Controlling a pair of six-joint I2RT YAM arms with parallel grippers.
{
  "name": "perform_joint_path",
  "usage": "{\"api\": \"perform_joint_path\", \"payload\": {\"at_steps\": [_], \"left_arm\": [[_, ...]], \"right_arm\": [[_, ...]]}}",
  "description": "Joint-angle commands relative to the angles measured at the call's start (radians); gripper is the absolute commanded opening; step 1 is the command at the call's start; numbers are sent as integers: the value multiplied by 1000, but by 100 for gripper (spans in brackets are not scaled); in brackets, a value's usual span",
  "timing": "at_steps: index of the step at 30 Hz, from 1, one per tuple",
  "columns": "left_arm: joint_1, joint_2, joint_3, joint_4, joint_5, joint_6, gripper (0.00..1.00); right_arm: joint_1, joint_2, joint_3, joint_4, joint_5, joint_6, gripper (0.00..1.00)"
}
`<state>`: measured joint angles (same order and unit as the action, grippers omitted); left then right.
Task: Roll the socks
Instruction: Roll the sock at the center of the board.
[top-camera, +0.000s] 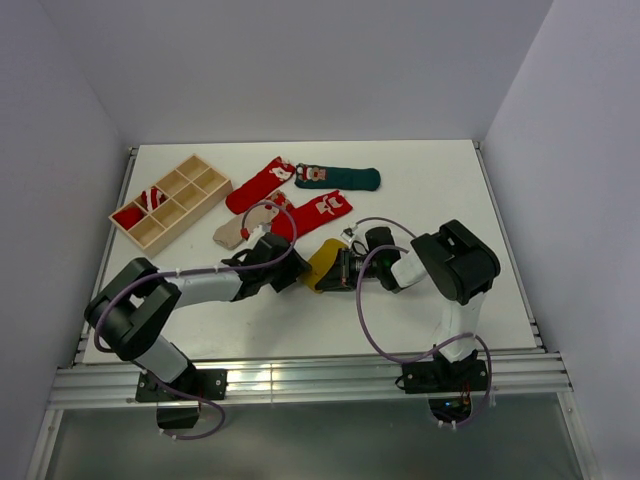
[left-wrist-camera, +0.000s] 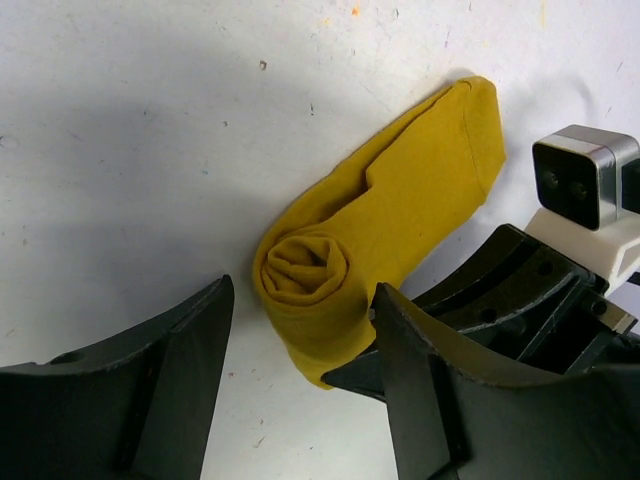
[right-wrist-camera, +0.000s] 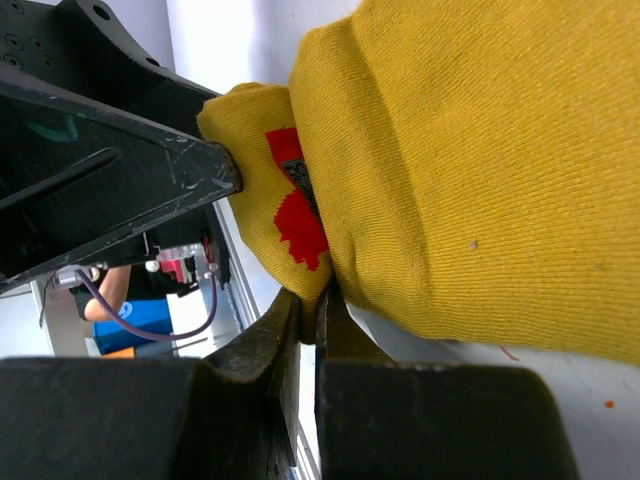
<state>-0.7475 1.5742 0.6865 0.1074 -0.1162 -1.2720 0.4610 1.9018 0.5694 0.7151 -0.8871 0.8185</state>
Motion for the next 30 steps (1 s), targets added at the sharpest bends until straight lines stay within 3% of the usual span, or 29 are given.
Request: {"api": "perform_joint_path", "payload": {"at_steps": [1, 8, 9, 14, 15, 17, 22, 26, 27, 30], "left_arm": [[-6, 18, 15, 14, -2, -20, 63], [-6, 63, 30, -63, 4, -52, 49], [-7, 66, 31, -80, 3, -53, 40], [-9, 67, 68, -149, -14, -20, 18], [-9, 69, 77, -166, -17, -14, 7], [-10, 69, 108, -208, -23, 14, 0], [-15, 81, 174, -296, -34, 69, 0], [-15, 106, 223, -386, -25, 118, 0], [-13, 110, 231, -396, -23, 126, 0], [-13, 133, 260, -431, -11, 148, 0]], "right_arm": [[-4, 29, 9, -66, 20, -7, 0], [-5, 33, 12, -66, 30, 4, 0], [-5, 26, 12, -69, 36, -4, 0], [-4, -26, 4, -140, 82, -57, 0], [-2, -41, 4, -157, 94, -74, 2], [1, -101, -2, -212, 141, -125, 16], [39, -277, -14, -369, 318, -267, 41], [120, -467, -13, -473, 574, -383, 48], [146, -493, -13, -485, 700, -427, 48], [270, -570, -8, -496, 856, -513, 50]]}}
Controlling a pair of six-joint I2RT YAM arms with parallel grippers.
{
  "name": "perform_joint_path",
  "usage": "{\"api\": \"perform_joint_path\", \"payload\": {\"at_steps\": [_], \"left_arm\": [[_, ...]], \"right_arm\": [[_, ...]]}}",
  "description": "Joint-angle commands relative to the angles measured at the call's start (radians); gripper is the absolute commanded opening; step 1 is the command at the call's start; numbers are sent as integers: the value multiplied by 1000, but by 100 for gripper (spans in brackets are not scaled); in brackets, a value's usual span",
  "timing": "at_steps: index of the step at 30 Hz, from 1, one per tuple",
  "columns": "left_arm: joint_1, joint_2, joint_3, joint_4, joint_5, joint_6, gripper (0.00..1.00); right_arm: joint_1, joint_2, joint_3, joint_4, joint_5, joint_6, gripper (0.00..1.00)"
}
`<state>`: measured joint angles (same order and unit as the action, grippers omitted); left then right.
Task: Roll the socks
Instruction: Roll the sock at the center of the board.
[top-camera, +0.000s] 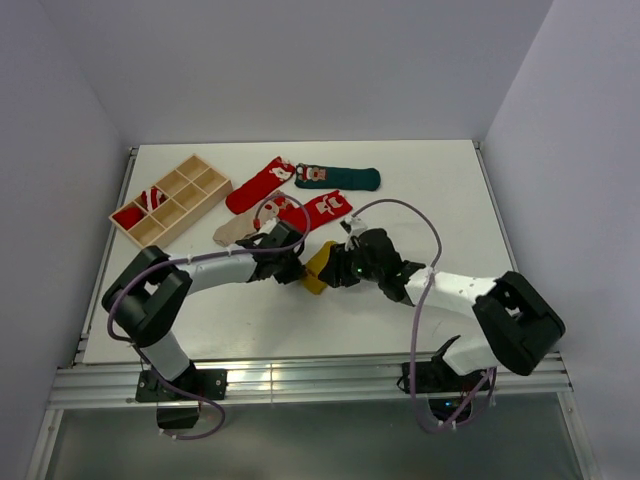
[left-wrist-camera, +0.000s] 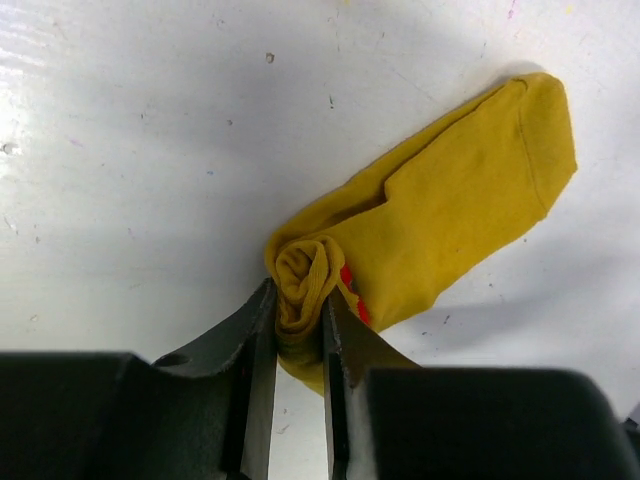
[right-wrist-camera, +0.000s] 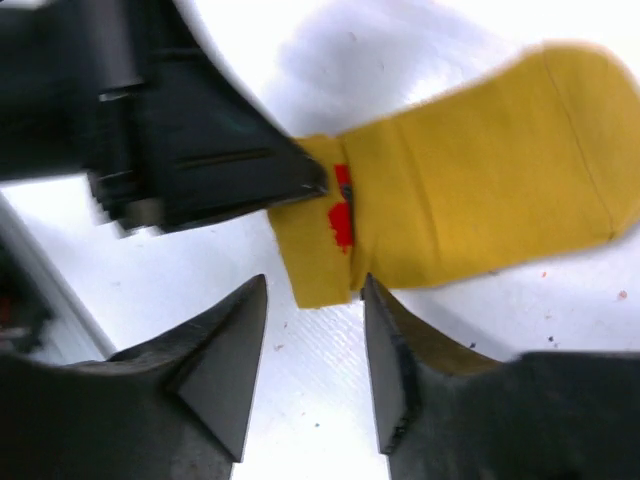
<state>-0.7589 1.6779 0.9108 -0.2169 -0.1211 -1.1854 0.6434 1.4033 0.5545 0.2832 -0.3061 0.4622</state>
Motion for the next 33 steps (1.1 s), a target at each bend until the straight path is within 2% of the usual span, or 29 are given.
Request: {"api": "perform_joint_path", "payload": {"at_steps": [1, 2, 8, 15, 24, 29, 30, 32, 33], "left_arm": [[-2, 39, 46, -111, 0, 70, 0], [0, 45, 53, -121, 9, 73, 0], [1, 75, 83, -139, 35, 102, 0], [6, 88, 97, -145, 52, 122, 0], [9, 98, 99, -134, 78, 130, 0], [10, 103, 105, -125, 93, 136, 0], [9, 100, 108, -124, 97, 139, 0], [12, 94, 109, -119, 97, 142, 1], [12, 83, 106, -116, 100, 144, 2]], "right_arm": [[119, -81, 5, -50, 360, -177, 52], [175, -86, 7, -44, 392, -212, 53], [329, -38, 27, 11, 547, -295, 56], [415, 92, 94, 33, 642, -341, 57], [449, 233, 137, 17, 679, -361, 55], [450, 290, 160, -35, 671, -340, 43], [452, 299, 166, -45, 667, -333, 36], [447, 321, 173, -81, 660, -317, 29], [446, 325, 177, -93, 657, -307, 19]]}}
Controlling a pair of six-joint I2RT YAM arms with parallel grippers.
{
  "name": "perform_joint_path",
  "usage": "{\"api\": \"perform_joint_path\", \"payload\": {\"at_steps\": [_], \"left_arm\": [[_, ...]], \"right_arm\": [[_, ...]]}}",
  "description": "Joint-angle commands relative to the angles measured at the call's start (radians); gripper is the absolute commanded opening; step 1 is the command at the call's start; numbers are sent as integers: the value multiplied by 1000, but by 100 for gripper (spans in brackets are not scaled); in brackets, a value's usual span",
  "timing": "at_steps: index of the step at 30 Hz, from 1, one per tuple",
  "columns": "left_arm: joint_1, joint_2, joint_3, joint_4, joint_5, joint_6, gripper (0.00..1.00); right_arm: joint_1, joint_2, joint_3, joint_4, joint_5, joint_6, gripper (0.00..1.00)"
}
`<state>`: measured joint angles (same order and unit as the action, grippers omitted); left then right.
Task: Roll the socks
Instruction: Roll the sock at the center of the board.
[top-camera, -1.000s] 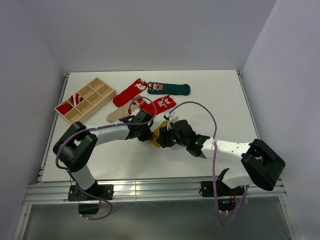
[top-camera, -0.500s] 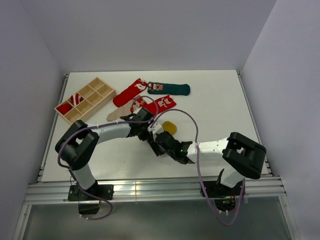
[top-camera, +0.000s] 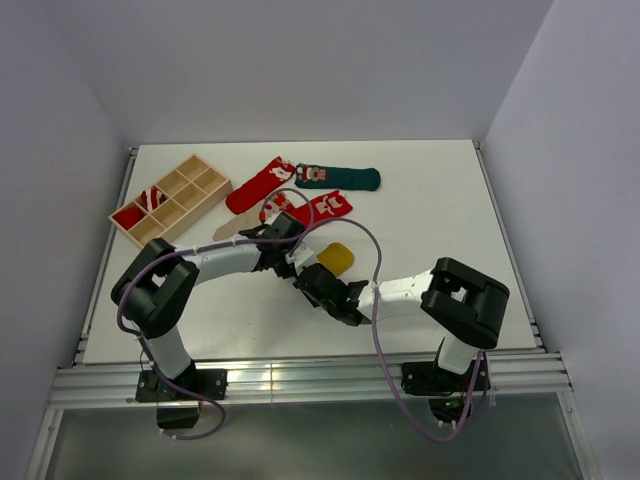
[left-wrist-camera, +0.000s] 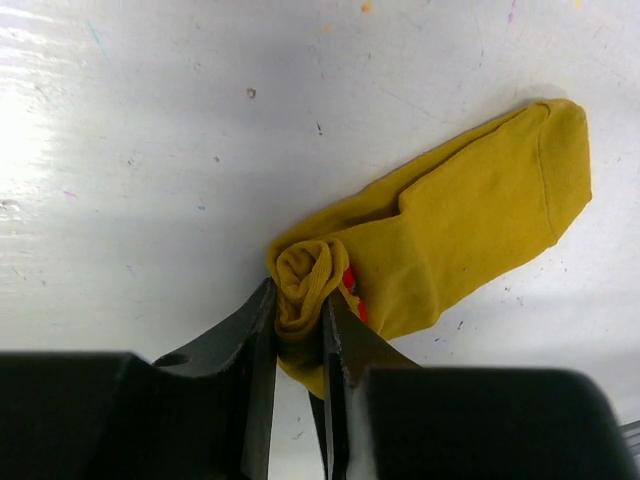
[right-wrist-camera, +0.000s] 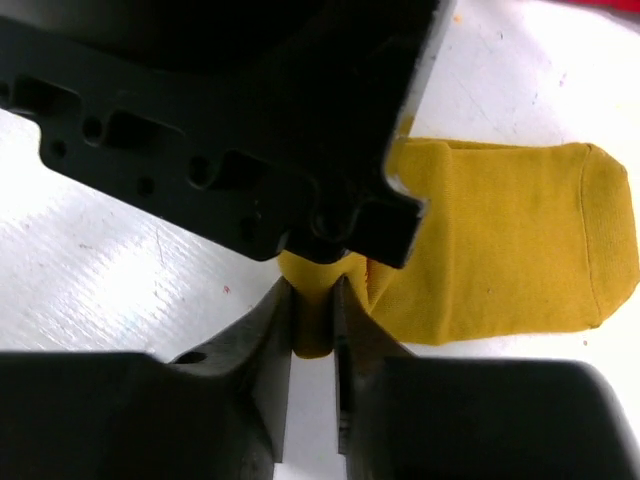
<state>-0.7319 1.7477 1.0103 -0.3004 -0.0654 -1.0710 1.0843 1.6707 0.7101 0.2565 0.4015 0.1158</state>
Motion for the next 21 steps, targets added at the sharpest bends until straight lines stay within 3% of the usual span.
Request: {"api": "perform_joint_path", "payload": {"at_steps": [1, 4, 7, 8, 10, 11, 21], "left_arm": [[-11, 7, 5, -28, 45, 29, 3], [-1, -16, -2, -19, 30, 32, 17], [8, -42, -10, -19, 13, 36, 28], [9, -50, -12, -14, 4, 33, 39], [15, -73, -24, -3, -1, 22, 46], [19, -82, -30, 3, -7, 17, 55], [52, -280, -191, 116, -79, -98, 71]], "right_arm": [[2, 57, 20, -75, -78, 48, 14], [-24, 34, -9, -72, -142, 87, 0], [-78, -3, -20, -100, -240, 116, 0], [-90, -20, -23, -106, -312, 130, 0], [-142, -34, -20, -128, -387, 146, 0], [-159, -40, -26, -128, -423, 165, 0], [-365, -9, -49, -54, -867, 292, 0]]}}
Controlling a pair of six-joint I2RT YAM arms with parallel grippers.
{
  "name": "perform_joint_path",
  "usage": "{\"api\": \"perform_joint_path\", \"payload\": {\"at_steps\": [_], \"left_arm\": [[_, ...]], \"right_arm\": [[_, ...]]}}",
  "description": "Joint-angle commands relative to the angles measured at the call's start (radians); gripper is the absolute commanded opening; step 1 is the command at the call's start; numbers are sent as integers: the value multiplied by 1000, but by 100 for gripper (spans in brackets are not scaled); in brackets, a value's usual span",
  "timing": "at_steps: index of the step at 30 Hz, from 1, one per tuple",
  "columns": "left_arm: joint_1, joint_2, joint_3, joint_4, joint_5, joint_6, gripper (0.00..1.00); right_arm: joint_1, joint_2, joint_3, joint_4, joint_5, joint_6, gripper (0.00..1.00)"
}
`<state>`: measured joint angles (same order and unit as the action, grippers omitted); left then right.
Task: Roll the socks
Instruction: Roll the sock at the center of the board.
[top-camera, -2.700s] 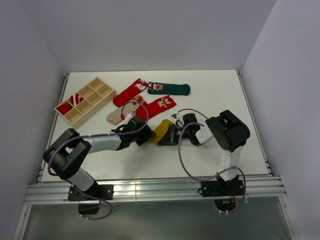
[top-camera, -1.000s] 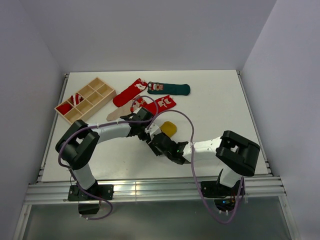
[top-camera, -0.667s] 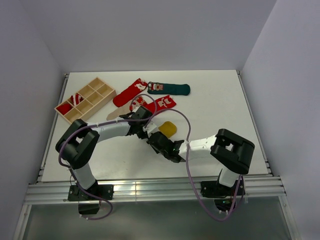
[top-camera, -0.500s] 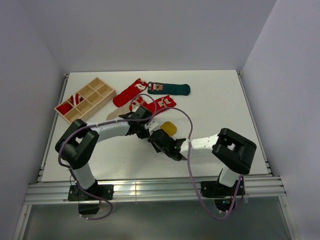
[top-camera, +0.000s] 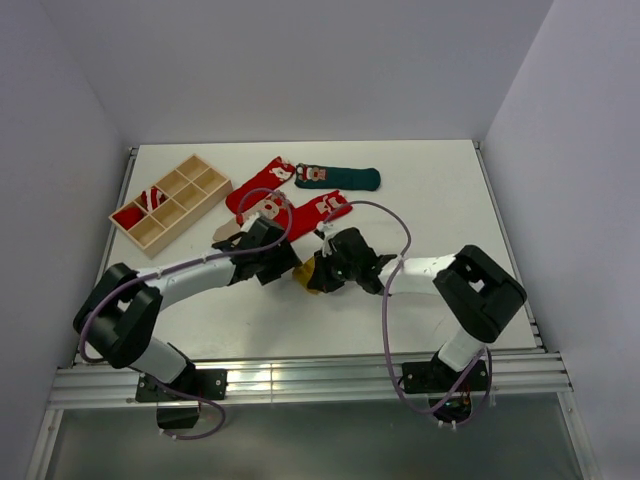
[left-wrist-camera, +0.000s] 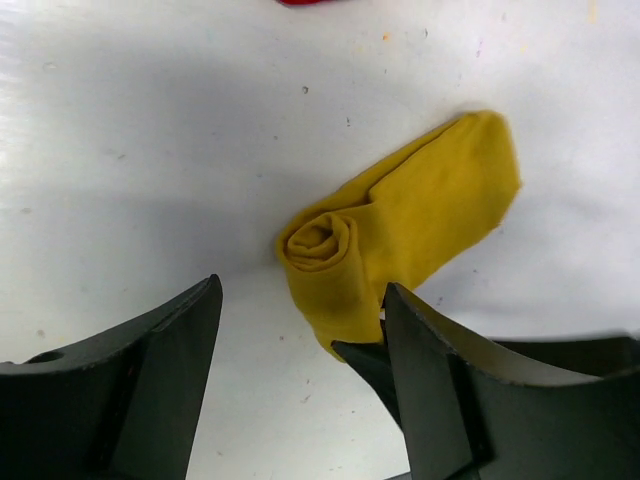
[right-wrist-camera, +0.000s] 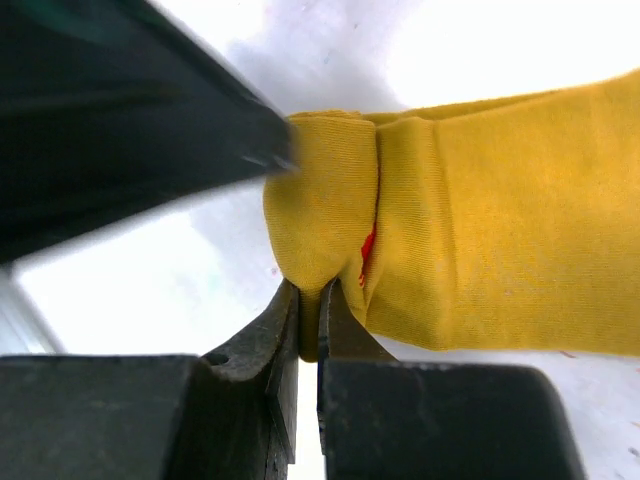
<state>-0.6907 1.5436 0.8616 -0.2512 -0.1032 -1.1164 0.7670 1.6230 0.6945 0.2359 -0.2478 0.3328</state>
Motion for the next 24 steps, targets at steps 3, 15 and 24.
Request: {"api": "perform_joint_path", "payload": {"at_steps": [3, 15, 24], "left_arm": [[13, -118, -91, 116, -33, -59, 72], [-33, -116, -199, 294, 26, -100, 71], [-36, -14, -168, 325, 4, -126, 66]], "right_arm": [[-121, 83, -32, 12, -369, 120, 0], [-282, 259, -32, 177, -639, 296, 0], [-308, 324, -35, 236, -663, 341, 0]]}}
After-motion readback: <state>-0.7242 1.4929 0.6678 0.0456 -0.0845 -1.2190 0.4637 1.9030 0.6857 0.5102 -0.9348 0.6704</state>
